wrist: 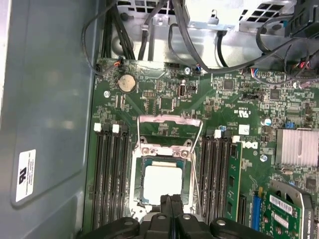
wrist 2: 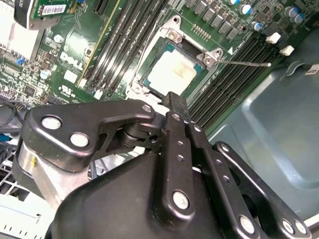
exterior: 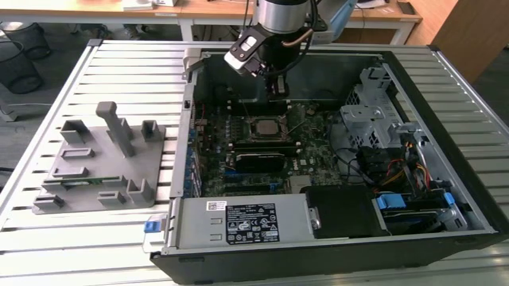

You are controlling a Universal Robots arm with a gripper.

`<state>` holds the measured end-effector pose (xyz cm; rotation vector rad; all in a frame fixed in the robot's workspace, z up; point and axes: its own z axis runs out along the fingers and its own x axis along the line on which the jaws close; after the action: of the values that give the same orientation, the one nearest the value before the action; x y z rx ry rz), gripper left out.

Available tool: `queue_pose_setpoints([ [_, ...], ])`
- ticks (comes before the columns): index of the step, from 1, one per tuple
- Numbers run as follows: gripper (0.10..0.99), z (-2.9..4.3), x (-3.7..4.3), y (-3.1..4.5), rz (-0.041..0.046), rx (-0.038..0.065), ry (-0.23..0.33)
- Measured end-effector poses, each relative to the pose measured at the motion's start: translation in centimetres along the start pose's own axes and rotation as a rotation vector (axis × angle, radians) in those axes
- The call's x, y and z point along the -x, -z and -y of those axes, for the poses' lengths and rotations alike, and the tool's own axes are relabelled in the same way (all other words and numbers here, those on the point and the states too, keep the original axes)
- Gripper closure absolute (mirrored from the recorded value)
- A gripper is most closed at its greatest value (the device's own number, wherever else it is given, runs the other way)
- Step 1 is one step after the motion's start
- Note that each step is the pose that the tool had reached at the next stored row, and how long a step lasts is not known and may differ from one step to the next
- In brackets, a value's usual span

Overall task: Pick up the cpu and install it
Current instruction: 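Close the cpu cover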

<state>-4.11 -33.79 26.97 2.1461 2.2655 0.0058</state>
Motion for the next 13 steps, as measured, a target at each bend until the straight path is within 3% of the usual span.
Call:
queue_pose_setpoints([
  [13, 0.980, -1.42, 0.08, -0.02, -0.0001, 0.000, 0.001],
])
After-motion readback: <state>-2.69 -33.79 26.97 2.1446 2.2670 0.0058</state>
